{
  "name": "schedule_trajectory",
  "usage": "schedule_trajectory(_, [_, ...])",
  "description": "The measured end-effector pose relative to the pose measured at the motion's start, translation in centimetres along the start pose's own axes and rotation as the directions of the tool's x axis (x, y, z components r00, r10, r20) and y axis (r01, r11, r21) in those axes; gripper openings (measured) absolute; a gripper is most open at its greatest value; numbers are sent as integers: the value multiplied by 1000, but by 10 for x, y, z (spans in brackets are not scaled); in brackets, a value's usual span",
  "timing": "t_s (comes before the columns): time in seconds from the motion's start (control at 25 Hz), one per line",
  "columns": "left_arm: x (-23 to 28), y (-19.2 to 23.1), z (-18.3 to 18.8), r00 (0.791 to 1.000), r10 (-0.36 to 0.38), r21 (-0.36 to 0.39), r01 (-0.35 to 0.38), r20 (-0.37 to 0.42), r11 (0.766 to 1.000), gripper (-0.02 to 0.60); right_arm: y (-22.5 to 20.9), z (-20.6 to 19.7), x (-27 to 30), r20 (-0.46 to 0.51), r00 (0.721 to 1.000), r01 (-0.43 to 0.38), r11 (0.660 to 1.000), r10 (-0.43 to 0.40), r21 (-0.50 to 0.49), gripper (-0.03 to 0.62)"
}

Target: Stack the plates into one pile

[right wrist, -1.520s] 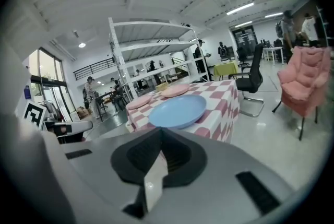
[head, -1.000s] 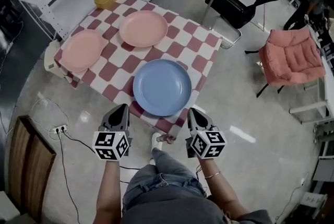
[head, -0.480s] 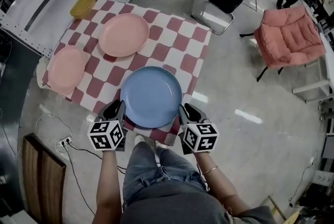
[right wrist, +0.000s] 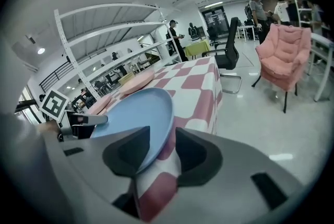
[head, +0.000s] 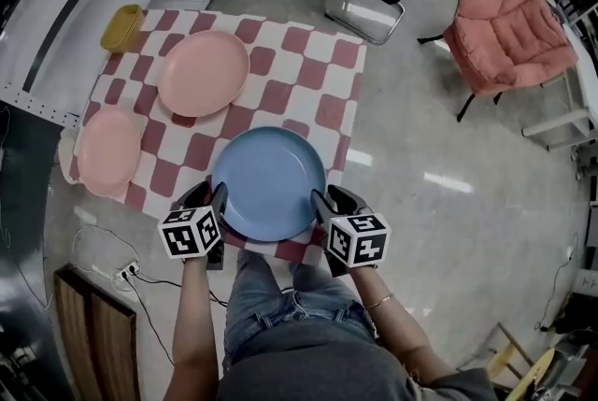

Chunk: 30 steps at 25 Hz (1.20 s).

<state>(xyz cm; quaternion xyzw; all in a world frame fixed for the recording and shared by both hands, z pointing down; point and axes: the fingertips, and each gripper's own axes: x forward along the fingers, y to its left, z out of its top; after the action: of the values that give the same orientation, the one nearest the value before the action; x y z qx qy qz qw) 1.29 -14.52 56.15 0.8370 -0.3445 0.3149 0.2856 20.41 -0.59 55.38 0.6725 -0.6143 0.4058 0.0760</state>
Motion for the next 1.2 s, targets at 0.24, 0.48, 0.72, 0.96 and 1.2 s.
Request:
schedule_trajectory(0.24, [14,-4,6,996,-76,22,77,-39,997,93,4,-7,11,-31,998,60,997,-59,48,146])
schedule_trajectory(0.48, [8,5,16,993,-116,-13,115,-31,993,40,13,-2,10,-36,993,112,989,-109,97,132])
schedule_trajectory(0.72, [-10,49,42,996,-91,-82,93,19,992,28,55,16,33,-57,996,65,996,-61,56,121])
schedule_trajectory(0.96, [-38,125,65,997,-18,-127,27,73,991,28,122,46,82,-60,998,-25,1000,26,10,121])
schedule_trajectory(1.2, [-74,206,85,984,76,-183,-46,159,982,29,199,70,134,-79,991,-116,992,111,-57,121])
